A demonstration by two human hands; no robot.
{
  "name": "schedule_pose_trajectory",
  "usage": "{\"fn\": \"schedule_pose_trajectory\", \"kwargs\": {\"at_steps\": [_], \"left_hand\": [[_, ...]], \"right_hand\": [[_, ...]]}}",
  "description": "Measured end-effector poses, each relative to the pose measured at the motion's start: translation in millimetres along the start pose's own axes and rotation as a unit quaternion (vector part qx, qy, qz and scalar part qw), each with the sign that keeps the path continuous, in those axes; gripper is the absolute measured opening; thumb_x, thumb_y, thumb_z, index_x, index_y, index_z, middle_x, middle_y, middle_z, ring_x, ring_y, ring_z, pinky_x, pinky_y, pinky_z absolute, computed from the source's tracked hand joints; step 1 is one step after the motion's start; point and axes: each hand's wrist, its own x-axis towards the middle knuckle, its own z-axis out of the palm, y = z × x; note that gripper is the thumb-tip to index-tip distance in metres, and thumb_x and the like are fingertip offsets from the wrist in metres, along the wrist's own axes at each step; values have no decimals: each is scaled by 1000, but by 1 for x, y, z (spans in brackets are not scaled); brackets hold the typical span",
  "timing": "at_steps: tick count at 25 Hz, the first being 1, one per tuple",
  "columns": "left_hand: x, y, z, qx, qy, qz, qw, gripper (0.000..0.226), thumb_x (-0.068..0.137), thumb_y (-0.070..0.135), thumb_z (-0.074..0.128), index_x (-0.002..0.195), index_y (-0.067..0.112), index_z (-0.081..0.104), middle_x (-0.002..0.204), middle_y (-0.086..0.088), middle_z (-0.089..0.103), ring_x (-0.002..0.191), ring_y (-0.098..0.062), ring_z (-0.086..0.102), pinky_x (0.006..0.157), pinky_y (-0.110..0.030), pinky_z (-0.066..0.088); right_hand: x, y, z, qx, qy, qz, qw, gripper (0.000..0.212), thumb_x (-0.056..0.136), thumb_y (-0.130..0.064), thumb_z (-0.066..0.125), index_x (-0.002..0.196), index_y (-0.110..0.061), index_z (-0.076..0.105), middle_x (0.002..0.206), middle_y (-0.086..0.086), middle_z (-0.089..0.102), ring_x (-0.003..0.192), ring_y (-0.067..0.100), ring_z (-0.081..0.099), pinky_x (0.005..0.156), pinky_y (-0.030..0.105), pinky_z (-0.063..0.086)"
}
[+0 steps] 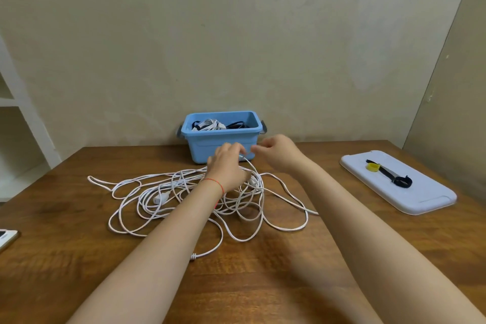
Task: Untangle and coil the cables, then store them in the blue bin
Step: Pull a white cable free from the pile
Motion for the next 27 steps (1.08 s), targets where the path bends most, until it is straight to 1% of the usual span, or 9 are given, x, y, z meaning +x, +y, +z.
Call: {"fn": "schedule_pose_trajectory", "kwargs": {"at_steps": [2, 4, 6, 9, 14, 17, 20, 24, 27], "left_hand": [[-1, -21, 9, 34, 7, -107, 994, 50, 87, 35, 69, 131, 20, 48, 132, -8, 48, 125, -28, 44, 101, -43, 42], [-1, -39, 15, -37, 2, -169, 985, 29, 94, 32, 62, 118, 17, 58, 123, -8, 60, 111, -27, 56, 92, -40, 49], [0, -45, 15, -97, 17, -165, 981, 13, 98, 25, 55, 96, 19, 66, 106, -7, 69, 98, -24, 62, 86, -36, 52], [3, -38, 11, -67, 27, -122, 990, 15, 97, 21, 56, 105, 19, 68, 114, -6, 65, 104, -23, 59, 87, -33, 47], [4, -1, 1, -170, -25, 16, 985, 64, 85, 27, 75, 141, 29, 46, 132, 9, 43, 119, -9, 41, 99, -30, 38], [7, 13, 1, -216, -51, 14, 975, 25, 94, 33, 64, 116, 23, 65, 114, 8, 66, 99, -13, 62, 88, -33, 50], [8, 1, 9, -262, -16, -51, 964, 25, 99, 33, 53, 97, 14, 70, 87, 2, 74, 84, -22, 70, 87, -43, 56], [2, -16, 23, -159, -72, -63, 983, 37, 90, 35, 65, 124, 22, 58, 118, 1, 59, 105, -16, 59, 93, -37, 51], [0, -22, 30, -46, -132, -28, 990, 37, 88, 31, 68, 124, 23, 63, 127, 1, 58, 114, -17, 55, 95, -33, 48]], "right_hand": [[4, 10, -11, 69, 135, 8, 988, 33, 95, -30, 55, 84, -3, 70, 76, 12, 66, 72, 25, 57, 65, 37, 48], [9, 25, -27, 42, 218, 42, 974, 33, 95, -26, 49, 69, -8, 59, 66, 7, 56, 66, 25, 49, 56, 32, 35], [15, 43, -35, -51, 186, 118, 974, 29, 93, -22, 45, 74, -6, 60, 75, 9, 60, 71, 29, 53, 58, 29, 35], [18, 55, -27, -126, 74, 173, 974, 21, 89, -16, 47, 89, -5, 65, 94, 13, 67, 83, 33, 60, 72, 31, 45], [1, 20, -15, 1, -35, -28, 999, 31, 97, -26, 54, 69, -18, 66, 71, -1, 66, 67, 14, 57, 69, 29, 48], [-2, 3, -20, 63, 15, -107, 992, 34, 100, -29, 53, 70, -15, 62, 64, -2, 61, 56, 9, 51, 59, 22, 43], [8, 23, -18, -33, 35, -36, 998, 28, 100, -28, 53, 83, -11, 68, 67, -1, 62, 58, 13, 55, 58, 26, 43], [7, 63, -2, -225, 121, 128, 958, 20, 93, -10, 51, 111, -6, 60, 117, 14, 56, 108, 32, 52, 89, 38, 44], [3, 68, 14, -289, 198, 46, 936, 22, 90, -6, 53, 111, -10, 56, 116, 11, 50, 107, 30, 48, 92, 37, 42]]}}
